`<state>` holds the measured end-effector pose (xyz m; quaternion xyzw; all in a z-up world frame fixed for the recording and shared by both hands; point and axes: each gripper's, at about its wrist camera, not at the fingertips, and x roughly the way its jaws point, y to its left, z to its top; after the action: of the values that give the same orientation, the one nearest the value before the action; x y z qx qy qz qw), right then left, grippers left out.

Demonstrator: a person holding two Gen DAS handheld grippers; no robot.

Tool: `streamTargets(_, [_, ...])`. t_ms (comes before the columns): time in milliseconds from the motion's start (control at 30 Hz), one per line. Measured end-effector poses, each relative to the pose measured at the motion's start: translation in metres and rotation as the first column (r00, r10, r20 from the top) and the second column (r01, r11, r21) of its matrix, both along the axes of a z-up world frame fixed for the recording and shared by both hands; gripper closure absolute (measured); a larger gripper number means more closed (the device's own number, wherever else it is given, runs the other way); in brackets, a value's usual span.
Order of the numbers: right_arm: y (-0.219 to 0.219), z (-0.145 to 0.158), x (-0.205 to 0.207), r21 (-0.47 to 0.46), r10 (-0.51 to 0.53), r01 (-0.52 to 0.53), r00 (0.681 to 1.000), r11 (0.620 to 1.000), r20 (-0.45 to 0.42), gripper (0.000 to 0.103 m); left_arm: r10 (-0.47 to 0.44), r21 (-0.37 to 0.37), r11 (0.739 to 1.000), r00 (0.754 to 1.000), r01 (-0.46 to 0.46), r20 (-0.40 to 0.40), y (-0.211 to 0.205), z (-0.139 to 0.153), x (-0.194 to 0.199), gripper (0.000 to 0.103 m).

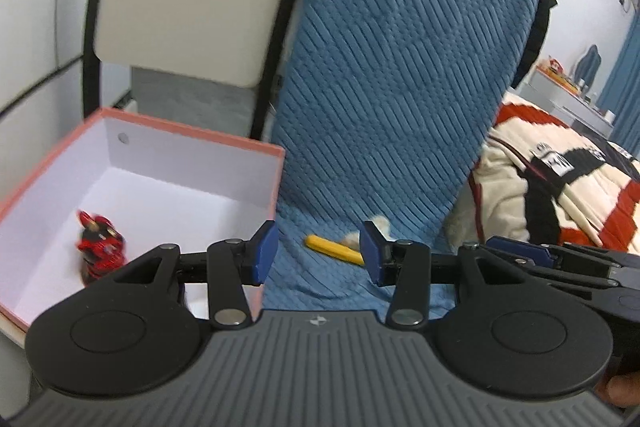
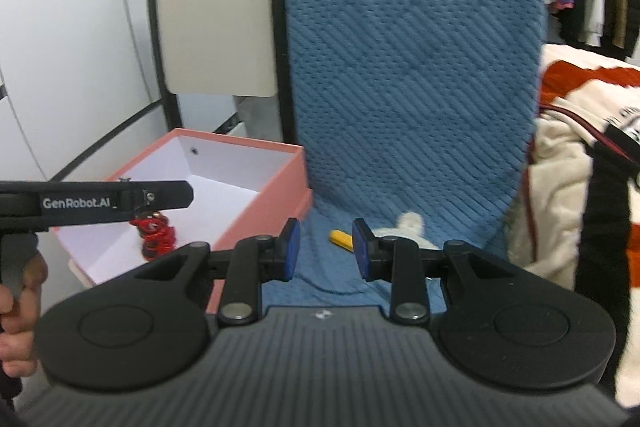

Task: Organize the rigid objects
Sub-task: 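Withdraw both grippers from the pink box back over the cushion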

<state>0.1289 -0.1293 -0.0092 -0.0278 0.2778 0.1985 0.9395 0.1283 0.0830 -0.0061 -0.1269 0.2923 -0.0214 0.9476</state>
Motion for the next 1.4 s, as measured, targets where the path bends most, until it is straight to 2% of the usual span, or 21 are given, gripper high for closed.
streamTargets(67, [-0.011,-0.008,-0.003,0.004,-0.021,0.021,1.0,1.0,-0.001,0.071,-0.014,-0.012,1.0,1.0,0.014,-0.005,-0.005,-0.006,0.0,0.052])
streamTargets(200, [-0.03,-0.02,-0.013,0.022,-0.044,0.044,0.999,0.999,-0.006,0.071,-0.009,0.032,0.999,1.0,0.009,-0.008,-0.018,-0.013,-0.002,0.052])
streamTargets(433, [-0.051,-0.026,-0.031,0.025,-0.059,0.058,0.998,0.998,0.024,0.071,-0.044,0.007,0.999,0.999,0.044,0.015,-0.037,-0.018,-0.011,0.052])
streamTargets(667, [-0.06,-0.046,-0.04,-0.019,-0.069,0.07,0.997,0.997,0.027,0.071,-0.099,0.003,0.995,0.995,0.099,-0.004,-0.062,-0.044,-0.018,0.052])
streamTargets(833, [-0.066,-0.061,-0.043,-0.002,-0.091,0.091,0.996,0.996,0.003,0.071,-0.131,0.014,0.991,0.991,0.132,-0.02,-0.073,-0.064,-0.018,0.052])
streamTargets(1133, [-0.069,-0.074,-0.024,0.035,-0.131,0.132,0.991,0.991,-0.027,0.071,-0.145,0.007,0.989,0.988,0.145,-0.053,-0.078,-0.098,0.019,0.052])
streamTargets(1233, [-0.075,-0.078,-0.011,0.069,-0.158,0.162,0.985,0.984,-0.062,0.071,-0.164,0.052,0.985,0.985,0.166,-0.049,-0.082,-0.106,0.035,0.052])
streamTargets(1400, [-0.084,-0.083,0.023,0.134,-0.193,0.209,0.974,0.969,-0.12,0.069,-0.218,0.085,0.971,0.974,0.222,-0.055,-0.091,-0.118,0.062,0.052])
